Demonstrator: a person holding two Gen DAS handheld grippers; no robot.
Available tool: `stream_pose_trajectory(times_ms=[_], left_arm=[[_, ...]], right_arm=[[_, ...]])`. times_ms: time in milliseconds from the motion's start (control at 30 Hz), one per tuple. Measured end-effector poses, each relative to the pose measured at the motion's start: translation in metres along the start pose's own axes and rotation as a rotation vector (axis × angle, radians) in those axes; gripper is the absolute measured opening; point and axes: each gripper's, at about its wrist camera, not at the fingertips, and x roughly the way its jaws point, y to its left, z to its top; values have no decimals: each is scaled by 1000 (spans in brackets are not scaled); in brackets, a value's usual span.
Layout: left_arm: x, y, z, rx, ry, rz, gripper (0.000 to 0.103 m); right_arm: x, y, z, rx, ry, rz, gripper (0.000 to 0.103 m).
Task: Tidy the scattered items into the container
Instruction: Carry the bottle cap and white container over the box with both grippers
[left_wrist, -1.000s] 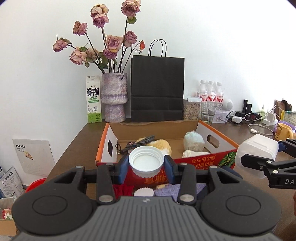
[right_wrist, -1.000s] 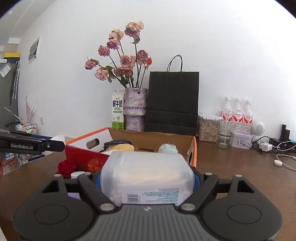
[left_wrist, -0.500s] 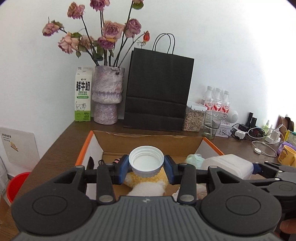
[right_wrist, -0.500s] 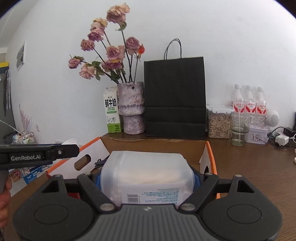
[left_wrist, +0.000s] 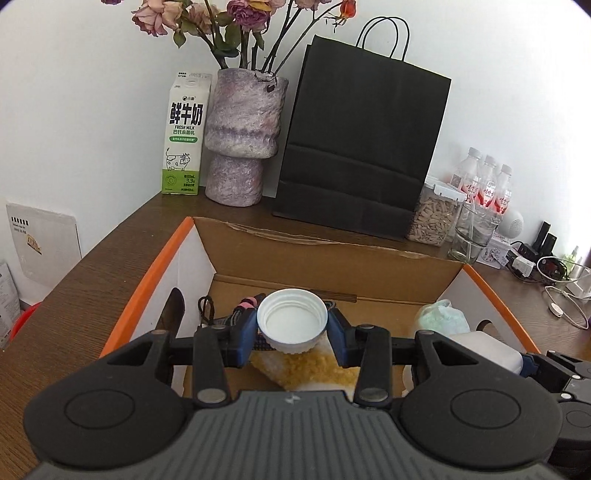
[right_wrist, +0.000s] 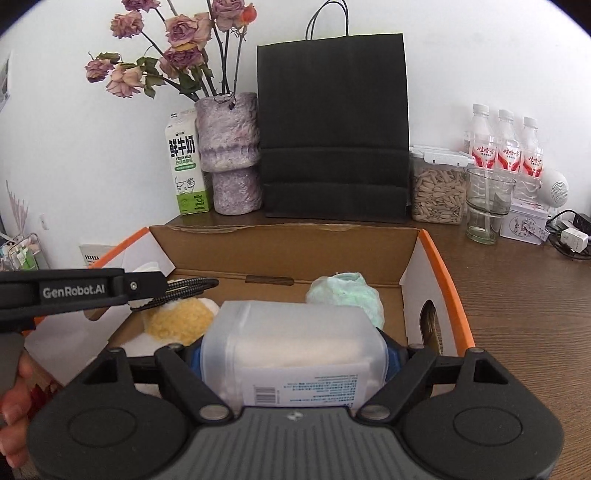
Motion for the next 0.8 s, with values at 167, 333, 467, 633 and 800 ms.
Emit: stream_pose_trajectory(times_ms=[167,333,467,633,800], left_arm=[[-3,-5,-6,35,-20,7,41],[-5,-6,-10,44,-31,3,44],[-13,-9,-11,49,-65,9,96],[-33,-12,-13,55,-176,-2,103],[-38,-16,-14,65,-206,8,103]], right_arm=[[3,1,-2,-3,2,-2,82],[-1,-1,-4,-2,-17,16,83],[-8,-2,-4,5,-47,36,86],[-26,-2,-3,-6,-109,30,103],[-34,-4,-5,5,-135,25,103]])
